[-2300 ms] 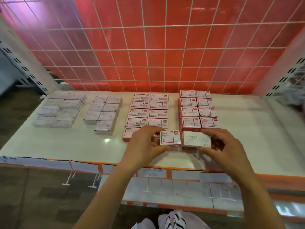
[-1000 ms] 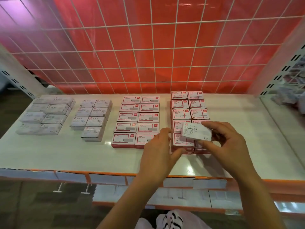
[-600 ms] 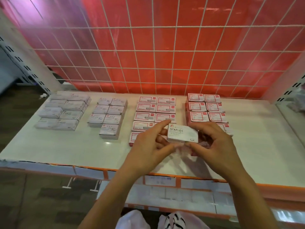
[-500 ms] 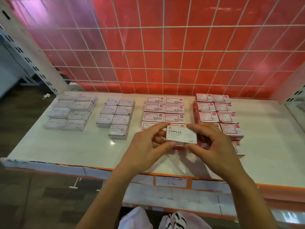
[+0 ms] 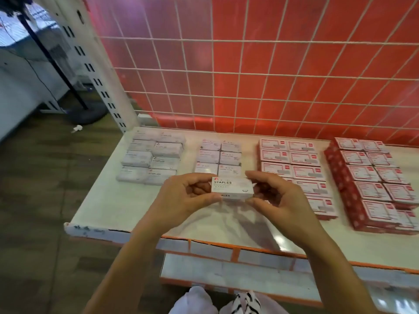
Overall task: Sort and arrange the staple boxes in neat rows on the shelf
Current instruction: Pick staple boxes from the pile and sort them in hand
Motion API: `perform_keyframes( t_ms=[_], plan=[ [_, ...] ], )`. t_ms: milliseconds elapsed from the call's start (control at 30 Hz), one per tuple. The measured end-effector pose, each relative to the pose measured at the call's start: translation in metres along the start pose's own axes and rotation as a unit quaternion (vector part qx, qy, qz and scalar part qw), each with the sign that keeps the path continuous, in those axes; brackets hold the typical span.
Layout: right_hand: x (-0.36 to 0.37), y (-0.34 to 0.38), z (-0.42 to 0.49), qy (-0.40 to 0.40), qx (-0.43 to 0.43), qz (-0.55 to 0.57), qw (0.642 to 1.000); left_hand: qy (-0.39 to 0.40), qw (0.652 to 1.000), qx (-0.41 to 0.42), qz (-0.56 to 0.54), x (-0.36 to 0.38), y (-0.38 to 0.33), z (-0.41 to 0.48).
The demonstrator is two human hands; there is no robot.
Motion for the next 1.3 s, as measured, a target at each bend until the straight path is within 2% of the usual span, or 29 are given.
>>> perform_keyframes(
  t_ms=[300, 633, 833, 933, 1067, 1167, 1300],
  plan=[
    [0.081, 0.017, 0.029, 0.008, -0.003, 0.000, 1.000, 0.003, 0.999, -0.034, -0.020, -0.078, 0.043, -0.013],
    [0.146, 0.025, 0.051, 0.042, -0.001, -0.173, 0.984, -0.022, 0.999, -0.033, 0.010, -0.125, 0.084, -0.013],
    [0.152, 0.026, 0.074, 0.015, 0.013, -0.204, 0.979, -0.070, 0.995, -0.002, 0.073, -0.147, 0.091, -0.010],
    [0.148, 0.025, 0.089, -0.008, 0.026, -0.217, 0.976, -0.120, 0.979, 0.040, 0.160, -0.160, 0.085, -0.012],
    [0.148, 0.023, 0.105, -0.017, 0.038, -0.226, 0.973, -0.163, 0.938, 0.090, 0.291, -0.167, 0.076, -0.013],
    [0.150, 0.022, 0.113, -0.018, 0.047, -0.227, 0.972, -0.184, 0.916, 0.099, 0.342, -0.170, 0.076, -0.011],
    [0.154, 0.020, 0.117, -0.020, 0.058, -0.230, 0.971, -0.192, 0.906, 0.089, 0.366, -0.173, 0.082, -0.007]
  ],
)
Point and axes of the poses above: each hand's wrist, its own z-axis towards the middle knuckle, its own x-axis out of the palm, y = z × x, the point moved 8 cm from there along z, towards the middle knuckle, and after that the axes turned 2 degrees about y, right-handed, at the moved point
